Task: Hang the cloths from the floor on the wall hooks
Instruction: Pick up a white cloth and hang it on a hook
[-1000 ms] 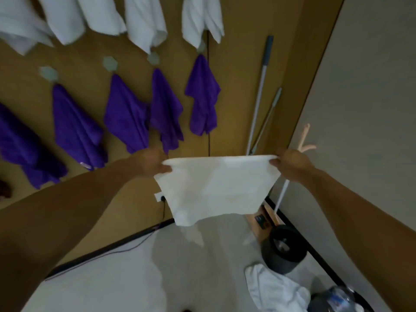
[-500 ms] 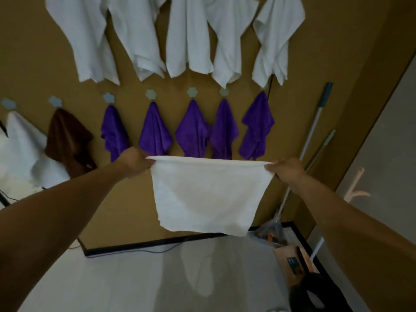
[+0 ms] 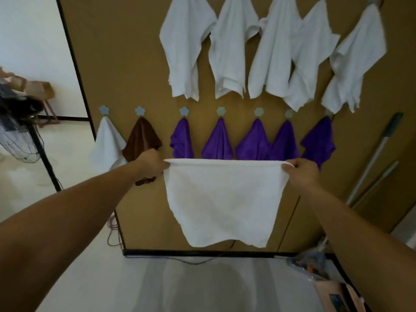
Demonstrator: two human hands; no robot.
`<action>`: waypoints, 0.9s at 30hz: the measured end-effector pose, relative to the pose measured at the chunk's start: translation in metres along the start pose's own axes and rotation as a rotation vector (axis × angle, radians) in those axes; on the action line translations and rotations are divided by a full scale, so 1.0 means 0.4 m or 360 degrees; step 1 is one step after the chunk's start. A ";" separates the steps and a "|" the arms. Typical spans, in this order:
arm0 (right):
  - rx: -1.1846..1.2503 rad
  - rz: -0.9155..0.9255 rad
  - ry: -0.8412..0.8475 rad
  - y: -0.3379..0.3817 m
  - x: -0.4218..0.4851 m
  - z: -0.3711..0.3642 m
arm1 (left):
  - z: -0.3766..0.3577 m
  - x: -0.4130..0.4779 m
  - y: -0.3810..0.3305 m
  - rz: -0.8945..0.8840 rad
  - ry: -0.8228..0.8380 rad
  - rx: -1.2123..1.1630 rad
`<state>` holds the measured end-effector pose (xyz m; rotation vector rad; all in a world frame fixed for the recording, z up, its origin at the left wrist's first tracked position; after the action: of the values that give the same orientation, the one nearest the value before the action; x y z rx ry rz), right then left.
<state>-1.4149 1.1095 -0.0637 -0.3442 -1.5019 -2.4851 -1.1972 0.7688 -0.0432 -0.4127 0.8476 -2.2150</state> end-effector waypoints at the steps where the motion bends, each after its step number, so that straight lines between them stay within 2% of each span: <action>1: 0.0034 0.0003 -0.0011 0.017 -0.014 -0.024 | 0.024 0.003 0.029 0.0069 0.0015 -0.0093; 3: 0.0047 0.0054 -0.0028 0.050 -0.035 -0.068 | 0.066 0.008 0.082 0.0137 0.0011 -0.0268; 6: 0.0051 0.0091 0.0010 0.096 -0.061 -0.129 | 0.121 0.019 0.141 0.0100 -0.0091 -0.0280; 8: 0.0040 0.0112 -0.0002 0.130 -0.070 -0.162 | 0.145 0.034 0.174 0.0104 -0.0145 -0.0426; 12: 0.0076 0.0200 0.0012 0.192 -0.067 -0.212 | 0.176 0.065 0.205 0.0169 -0.0365 -0.0737; 14: 0.0259 0.0126 0.0000 0.221 -0.068 -0.240 | 0.183 0.083 0.199 0.0247 -0.0472 -0.1003; 17: 0.0761 -0.0097 0.0059 0.273 -0.067 -0.298 | 0.182 0.112 0.178 0.0287 -0.0619 -0.1308; 19: 0.0976 -0.0187 0.0110 0.309 -0.051 -0.343 | 0.188 0.126 0.161 0.0260 -0.0768 -0.1195; 21: 0.0946 -0.0219 0.0140 0.344 -0.040 -0.384 | 0.200 0.141 0.144 0.0188 -0.0897 -0.0967; 24: 0.0686 0.0105 0.0078 0.404 0.013 -0.417 | 0.247 0.161 0.105 -0.0080 -0.1173 -0.0961; 26: 0.0784 0.0395 -0.0174 0.463 0.054 -0.407 | 0.294 0.176 0.087 -0.0382 -0.1460 -0.0907; 27: 0.0797 0.0575 -0.0348 0.473 0.078 -0.408 | 0.306 0.186 0.096 -0.0482 -0.1520 -0.0841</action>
<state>-1.4012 0.8762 0.0308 -0.7315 -1.8801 -1.7704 -1.1664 0.6400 0.0232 -1.7636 0.8195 -1.6593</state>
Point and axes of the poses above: each hand's wrist, its own x-axis towards the middle knuckle, its own z-axis out of the back of the hand, y = z × x, the point moved 1 cm from there along x, towards the middle knuckle, and after that the axes turned 5 degrees about -y, right-handed, at the moved point
